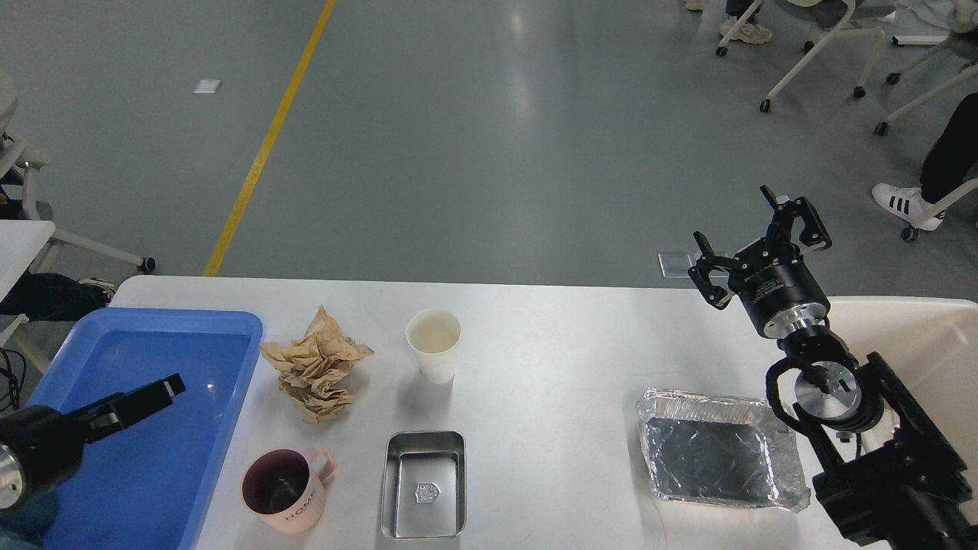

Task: Tidy desktop
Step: 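Reach the left gripper down to the pink mug's handle, then grasp the pink mug with the left gripper and lift it, then lower the pink mug into the blue bin and release it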

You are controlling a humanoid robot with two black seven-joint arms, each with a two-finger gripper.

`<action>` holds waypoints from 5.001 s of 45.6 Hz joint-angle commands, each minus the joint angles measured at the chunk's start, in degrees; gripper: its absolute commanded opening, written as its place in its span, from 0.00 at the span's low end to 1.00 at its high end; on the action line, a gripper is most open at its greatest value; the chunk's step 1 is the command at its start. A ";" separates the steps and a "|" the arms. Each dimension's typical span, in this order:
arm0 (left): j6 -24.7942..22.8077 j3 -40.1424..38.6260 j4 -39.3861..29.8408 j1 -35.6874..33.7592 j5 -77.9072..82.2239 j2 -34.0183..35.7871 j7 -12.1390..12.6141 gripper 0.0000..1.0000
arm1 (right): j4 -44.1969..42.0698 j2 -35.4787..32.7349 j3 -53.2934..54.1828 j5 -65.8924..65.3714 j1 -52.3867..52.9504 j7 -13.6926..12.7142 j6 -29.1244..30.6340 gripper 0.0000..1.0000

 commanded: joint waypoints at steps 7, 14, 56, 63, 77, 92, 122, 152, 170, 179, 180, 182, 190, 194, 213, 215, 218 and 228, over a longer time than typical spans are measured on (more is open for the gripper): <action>-0.02 4.24 2.91 0.33 2.35 -6.79 -0.61 0.97 | 0.00 -0.08 -0.01 0.03 -0.07 -0.03 -0.09 1.00; -0.20 6.53 8.01 -0.19 2.97 -10.04 -0.43 0.97 | 0.00 -0.08 -0.01 0.03 -0.07 -0.03 -0.09 1.00; -0.11 11.72 10.83 -0.02 21.07 -19.01 3.78 0.37 | 0.00 -0.43 0.60 0.03 -0.16 0.06 -0.09 1.00; -0.20 11.81 11.79 -0.11 20.81 -19.54 4.14 0.19 | 0.00 -0.43 0.69 0.03 -0.16 0.15 -0.09 1.00; -0.37 11.72 11.53 -0.11 20.11 -19.01 2.82 0.00 | 0.00 -0.08 0.60 0.03 -0.16 0.15 -0.09 1.00; -7.05 8.56 5.12 -3.44 17.74 -9.35 -0.52 0.00 | 0.00 0.00 0.60 0.03 0.45 0.15 -0.09 1.00; -24.02 -2.79 2.73 -10.04 2.18 17.55 -4.57 0.00 | 0.26 0.44 0.52 0.03 1.33 0.15 -0.09 1.00; -14.96 17.43 20.14 -9.69 1.47 5.95 -3.68 0.02 | 0.00 0.09 0.25 -0.06 1.33 0.15 -0.09 1.00; -15.05 17.61 20.94 -9.16 1.39 1.12 -3.68 0.09 | 0.00 0.09 0.34 -0.06 1.25 0.15 -0.09 1.00; -14.96 17.43 21.11 -7.58 1.39 0.59 -3.68 0.15 | 0.00 0.18 0.34 -0.06 1.16 0.15 -0.09 1.00; -14.88 17.43 21.02 -7.49 1.30 0.59 -3.60 0.20 | 0.00 0.18 0.34 -0.06 1.16 0.15 -0.09 1.00; -14.88 17.43 20.94 -7.49 1.30 0.59 -3.60 0.32 | 0.00 0.27 0.43 -0.06 1.16 0.15 -0.09 1.00; -14.88 16.64 20.94 -7.75 -1.95 1.64 -4.30 0.77 | 0.00 0.18 0.34 -0.06 1.16 0.15 -0.09 1.00; -14.88 16.64 20.50 -7.84 -2.74 1.64 -4.47 0.87 | 0.09 0.27 0.43 -0.06 1.25 0.15 -0.09 1.00; -14.44 5.83 11.98 -8.54 -2.57 10.25 -12.65 0.92 | 0.18 0.44 0.25 -0.06 1.33 0.15 -0.09 1.00; -13.82 5.31 10.40 -8.54 -2.57 11.65 -12.65 0.92 | 0.18 0.44 0.34 -0.06 1.33 0.15 -0.09 1.00; -12.51 4.95 8.29 -8.54 -2.48 13.41 -12.65 0.92 | 0.18 0.44 0.25 -0.06 1.33 0.15 -0.09 1.00; -7.58 3.37 3.01 -8.54 -2.66 15.35 -12.74 0.92 | 0.26 0.36 0.25 -0.06 1.51 0.15 -0.09 1.00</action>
